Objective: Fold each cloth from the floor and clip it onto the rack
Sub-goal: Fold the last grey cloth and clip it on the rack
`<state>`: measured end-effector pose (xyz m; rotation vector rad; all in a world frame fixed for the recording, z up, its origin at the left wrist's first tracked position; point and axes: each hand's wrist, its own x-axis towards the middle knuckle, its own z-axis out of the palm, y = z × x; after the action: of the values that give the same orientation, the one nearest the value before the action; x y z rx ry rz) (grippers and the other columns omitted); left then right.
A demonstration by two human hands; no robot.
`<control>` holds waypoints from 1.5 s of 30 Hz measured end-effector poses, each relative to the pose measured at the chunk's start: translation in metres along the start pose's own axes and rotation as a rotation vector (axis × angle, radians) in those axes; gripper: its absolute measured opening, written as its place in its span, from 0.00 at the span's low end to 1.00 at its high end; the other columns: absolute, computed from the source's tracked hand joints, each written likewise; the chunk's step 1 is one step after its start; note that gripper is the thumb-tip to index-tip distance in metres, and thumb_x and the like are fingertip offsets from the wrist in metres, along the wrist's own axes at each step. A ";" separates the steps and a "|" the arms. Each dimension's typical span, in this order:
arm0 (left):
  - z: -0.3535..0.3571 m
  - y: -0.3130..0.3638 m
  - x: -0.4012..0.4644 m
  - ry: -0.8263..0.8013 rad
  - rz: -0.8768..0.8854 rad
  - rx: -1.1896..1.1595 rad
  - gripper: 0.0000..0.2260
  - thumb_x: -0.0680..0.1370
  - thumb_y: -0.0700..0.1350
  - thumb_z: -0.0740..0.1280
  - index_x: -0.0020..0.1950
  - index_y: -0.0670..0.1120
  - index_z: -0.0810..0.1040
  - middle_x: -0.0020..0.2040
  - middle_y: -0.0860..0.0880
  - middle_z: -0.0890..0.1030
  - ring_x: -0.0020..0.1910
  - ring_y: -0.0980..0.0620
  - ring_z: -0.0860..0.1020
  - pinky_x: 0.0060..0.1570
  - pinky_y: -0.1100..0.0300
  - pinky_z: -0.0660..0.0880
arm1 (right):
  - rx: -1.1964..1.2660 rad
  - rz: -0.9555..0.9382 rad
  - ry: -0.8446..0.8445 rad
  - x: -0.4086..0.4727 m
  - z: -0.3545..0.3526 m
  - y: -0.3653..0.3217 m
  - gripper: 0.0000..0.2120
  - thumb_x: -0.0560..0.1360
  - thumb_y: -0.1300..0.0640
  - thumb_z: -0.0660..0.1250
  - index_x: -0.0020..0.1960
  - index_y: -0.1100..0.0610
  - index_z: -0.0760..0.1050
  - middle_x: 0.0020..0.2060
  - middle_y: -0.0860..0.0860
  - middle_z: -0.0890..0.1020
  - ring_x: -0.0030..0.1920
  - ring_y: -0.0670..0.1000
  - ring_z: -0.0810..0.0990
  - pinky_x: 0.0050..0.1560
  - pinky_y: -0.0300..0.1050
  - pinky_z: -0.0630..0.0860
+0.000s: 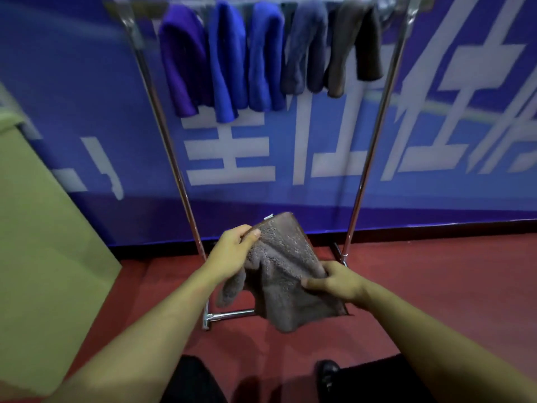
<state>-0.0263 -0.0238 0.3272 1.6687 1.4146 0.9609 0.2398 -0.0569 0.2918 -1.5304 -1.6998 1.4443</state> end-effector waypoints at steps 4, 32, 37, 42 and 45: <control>-0.021 0.037 -0.033 0.086 0.015 -0.034 0.08 0.83 0.49 0.64 0.51 0.48 0.82 0.45 0.51 0.85 0.44 0.56 0.81 0.54 0.49 0.77 | 0.264 -0.008 -0.061 -0.057 0.006 -0.019 0.18 0.72 0.59 0.76 0.59 0.62 0.77 0.51 0.58 0.86 0.49 0.56 0.85 0.52 0.53 0.83; -0.030 0.045 -0.073 0.007 -0.209 -0.446 0.15 0.78 0.29 0.65 0.59 0.43 0.84 0.55 0.42 0.86 0.56 0.47 0.83 0.54 0.60 0.80 | 0.539 -0.264 0.508 -0.093 0.067 0.018 0.18 0.75 0.67 0.72 0.61 0.51 0.81 0.59 0.49 0.84 0.62 0.49 0.81 0.69 0.54 0.74; -0.035 0.030 -0.079 0.023 -0.130 -0.059 0.10 0.76 0.36 0.72 0.55 0.46 0.86 0.51 0.49 0.87 0.53 0.54 0.84 0.63 0.55 0.77 | 0.293 -0.225 0.549 -0.094 0.032 0.012 0.19 0.72 0.65 0.76 0.62 0.57 0.81 0.53 0.47 0.85 0.51 0.35 0.82 0.54 0.32 0.78; -0.047 0.030 -0.085 0.151 -0.118 -0.023 0.06 0.73 0.45 0.77 0.50 0.47 0.88 0.46 0.49 0.88 0.51 0.51 0.85 0.58 0.54 0.79 | 0.198 -0.225 0.643 -0.082 -0.005 0.001 0.14 0.71 0.59 0.78 0.55 0.56 0.84 0.46 0.47 0.86 0.42 0.34 0.82 0.44 0.29 0.78; -0.048 0.037 -0.087 0.213 -0.114 -0.098 0.07 0.75 0.45 0.76 0.51 0.45 0.87 0.47 0.49 0.87 0.52 0.52 0.84 0.57 0.56 0.78 | 0.170 -0.257 0.668 -0.075 -0.023 -0.017 0.10 0.71 0.57 0.78 0.51 0.58 0.85 0.44 0.50 0.87 0.44 0.42 0.84 0.52 0.39 0.79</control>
<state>-0.0621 -0.1118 0.3747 1.4317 1.5569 1.1504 0.2741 -0.1126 0.3381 -1.4198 -1.2683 0.7931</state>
